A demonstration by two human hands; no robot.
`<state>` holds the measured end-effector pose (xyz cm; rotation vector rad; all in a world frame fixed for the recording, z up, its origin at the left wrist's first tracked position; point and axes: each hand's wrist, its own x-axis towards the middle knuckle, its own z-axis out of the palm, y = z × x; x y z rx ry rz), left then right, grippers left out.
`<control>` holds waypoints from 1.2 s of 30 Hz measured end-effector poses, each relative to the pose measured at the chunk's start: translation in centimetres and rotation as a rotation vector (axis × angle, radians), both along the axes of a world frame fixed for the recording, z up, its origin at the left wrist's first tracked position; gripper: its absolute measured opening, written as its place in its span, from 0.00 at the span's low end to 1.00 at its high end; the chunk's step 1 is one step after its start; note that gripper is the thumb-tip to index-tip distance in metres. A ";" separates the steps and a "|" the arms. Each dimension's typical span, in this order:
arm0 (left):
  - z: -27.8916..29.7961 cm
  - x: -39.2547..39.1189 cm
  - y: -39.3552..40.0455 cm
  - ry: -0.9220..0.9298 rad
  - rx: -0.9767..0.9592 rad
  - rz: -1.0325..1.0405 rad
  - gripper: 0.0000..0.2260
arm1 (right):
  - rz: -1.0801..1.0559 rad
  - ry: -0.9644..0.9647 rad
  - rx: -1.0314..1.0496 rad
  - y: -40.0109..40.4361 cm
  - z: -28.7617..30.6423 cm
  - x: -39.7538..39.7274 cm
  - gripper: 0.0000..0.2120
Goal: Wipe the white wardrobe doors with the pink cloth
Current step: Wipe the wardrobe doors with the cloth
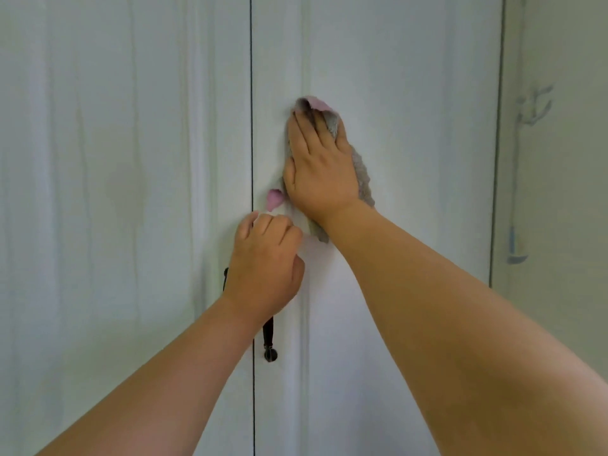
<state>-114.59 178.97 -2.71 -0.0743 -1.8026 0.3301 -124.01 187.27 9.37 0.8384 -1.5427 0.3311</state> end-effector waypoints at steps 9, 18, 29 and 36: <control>-7.7 -0.2 -0.5 0.167 0.138 -0.034 0.09 | 0.183 0.038 -0.026 0.0 -17.2 -0.4 0.24; -21.8 0.8 1.0 0.220 0.043 -0.096 0.11 | 0.241 -0.041 0.319 5.3 -40.9 -1.5 0.24; -31.5 1.1 -1.6 0.022 0.293 0.030 0.18 | 0.028 -0.139 -0.175 -0.4 -41.3 0.2 0.26; -40.1 2.3 1.5 -0.285 0.289 0.027 0.17 | -0.021 -0.381 0.124 6.2 -55.5 1.0 0.29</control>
